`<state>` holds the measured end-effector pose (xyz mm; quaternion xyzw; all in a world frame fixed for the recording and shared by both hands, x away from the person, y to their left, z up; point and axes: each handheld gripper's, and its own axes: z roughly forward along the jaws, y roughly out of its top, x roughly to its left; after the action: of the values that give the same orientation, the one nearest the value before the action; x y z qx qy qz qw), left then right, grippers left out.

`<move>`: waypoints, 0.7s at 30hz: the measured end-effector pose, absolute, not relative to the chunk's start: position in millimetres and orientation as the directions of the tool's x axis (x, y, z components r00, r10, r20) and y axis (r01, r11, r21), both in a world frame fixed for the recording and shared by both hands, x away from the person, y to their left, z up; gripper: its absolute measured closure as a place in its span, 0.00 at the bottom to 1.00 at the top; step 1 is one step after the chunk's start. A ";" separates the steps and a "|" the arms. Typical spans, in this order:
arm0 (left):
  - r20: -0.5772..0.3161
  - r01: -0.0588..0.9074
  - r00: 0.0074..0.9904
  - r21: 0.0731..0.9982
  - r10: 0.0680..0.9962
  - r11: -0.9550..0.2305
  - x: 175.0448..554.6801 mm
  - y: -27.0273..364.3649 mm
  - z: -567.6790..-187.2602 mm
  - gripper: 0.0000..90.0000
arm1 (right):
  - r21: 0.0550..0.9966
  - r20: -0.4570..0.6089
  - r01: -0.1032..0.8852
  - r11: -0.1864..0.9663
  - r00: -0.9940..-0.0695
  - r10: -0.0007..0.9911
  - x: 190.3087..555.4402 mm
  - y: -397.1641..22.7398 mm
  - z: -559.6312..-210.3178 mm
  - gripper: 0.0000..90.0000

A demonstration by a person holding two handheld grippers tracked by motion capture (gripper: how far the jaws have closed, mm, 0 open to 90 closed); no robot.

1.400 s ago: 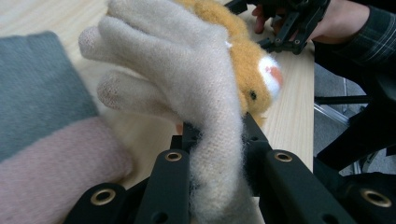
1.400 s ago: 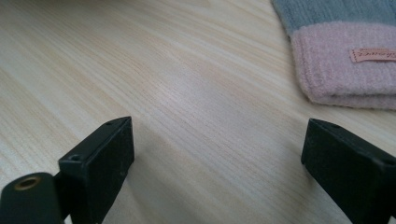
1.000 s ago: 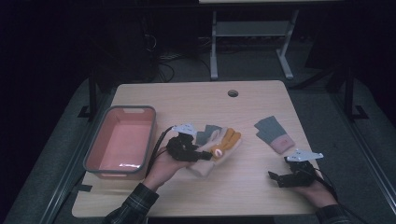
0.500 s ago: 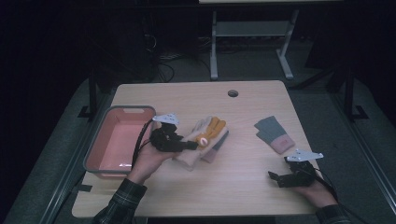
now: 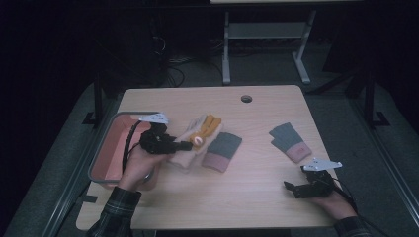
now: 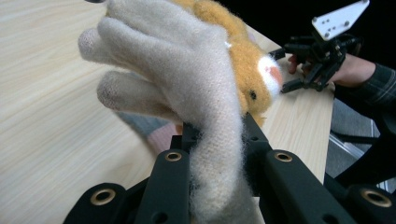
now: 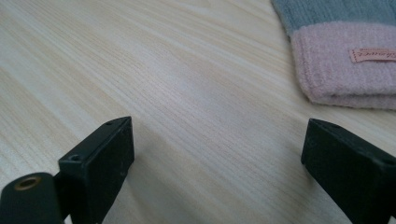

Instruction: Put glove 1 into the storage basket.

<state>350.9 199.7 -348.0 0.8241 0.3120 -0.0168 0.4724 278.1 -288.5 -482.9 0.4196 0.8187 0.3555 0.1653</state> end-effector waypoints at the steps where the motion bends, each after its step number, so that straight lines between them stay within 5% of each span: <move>1: -0.322 0.534 0.797 0.771 0.512 -0.347 351.3 206.5 -346.1 0.85 | 0.720 0.030 0.572 0.394 -0.592 0.805 278.0 -288.4 -482.8 0.10; 21: -0.331 0.581 0.704 0.778 0.628 -0.241 353.1 281.2 -340.5 0.85 | 0.719 0.032 0.574 0.393 -0.591 0.806 277.8 -288.3 -482.8 0.10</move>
<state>353.1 281.2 -340.5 0.7872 0.3840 0.0246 0.4819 277.8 -288.3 -482.8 0.4215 0.8183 0.3550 0.1634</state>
